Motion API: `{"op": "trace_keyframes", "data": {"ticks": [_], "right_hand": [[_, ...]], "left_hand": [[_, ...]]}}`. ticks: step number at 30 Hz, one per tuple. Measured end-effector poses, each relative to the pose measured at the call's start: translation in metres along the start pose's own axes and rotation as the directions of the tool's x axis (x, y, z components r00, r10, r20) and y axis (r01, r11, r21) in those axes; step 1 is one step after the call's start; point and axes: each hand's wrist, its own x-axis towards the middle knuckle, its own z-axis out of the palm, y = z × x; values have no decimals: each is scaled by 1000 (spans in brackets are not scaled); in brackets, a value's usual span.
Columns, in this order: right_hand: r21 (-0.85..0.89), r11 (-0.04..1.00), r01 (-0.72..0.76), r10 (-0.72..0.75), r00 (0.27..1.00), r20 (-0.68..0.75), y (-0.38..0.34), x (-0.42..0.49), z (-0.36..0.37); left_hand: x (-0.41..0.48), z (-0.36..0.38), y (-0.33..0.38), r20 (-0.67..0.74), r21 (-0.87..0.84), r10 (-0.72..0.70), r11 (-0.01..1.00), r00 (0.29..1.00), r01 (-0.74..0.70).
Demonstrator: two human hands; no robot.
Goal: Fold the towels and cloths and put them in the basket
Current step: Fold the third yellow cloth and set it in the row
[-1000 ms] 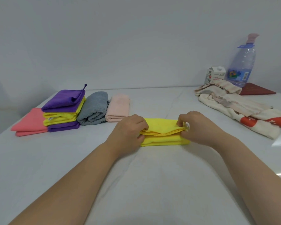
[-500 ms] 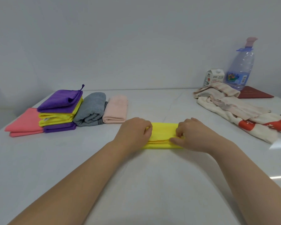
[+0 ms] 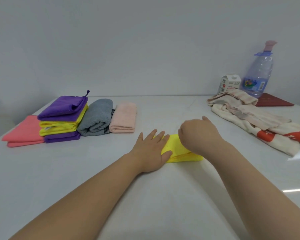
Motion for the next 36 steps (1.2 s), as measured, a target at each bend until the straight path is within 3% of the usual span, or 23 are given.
{"op": "trace_keyframes", "data": {"ticks": [2, 4, 7, 9, 20, 26, 32, 36], "right_hand": [[217, 975, -41, 60, 995, -80, -10, 12, 2], [348, 931, -110, 119, 993, -4, -14, 16, 14], [242, 961, -135, 78, 970, 232, -5, 12, 56], [245, 960, -132, 60, 958, 280, 6, 8, 69], [346, 922, -173, 93, 967, 237, 15, 5, 78], [471, 825, -312, 219, 945, 241, 37, 8, 76], [562, 751, -347, 232, 935, 268, 42, 11, 69], [723, 617, -311, 196, 950, 242, 46, 7, 65]], "left_hand": [[-1, 0, 0, -11, -14, 2, 1000, 1000, -2], [-2, 0, 0, -7, -41, 6, 999, 1000, -6], [-2, 0, -2, 9, -87, 5, 996, 1000, -4], [0, 1, -4, 30, -159, -13, 987, 999, 17], [-6, 3, -18, 53, -236, -113, 964, 992, 122], [-6, 7, -17, -55, -247, -133, 962, 990, 115], [-8, 9, -16, -95, -235, -130, 966, 987, 105], [-8, 10, -16, -137, -268, -135, 959, 981, 94]]}}
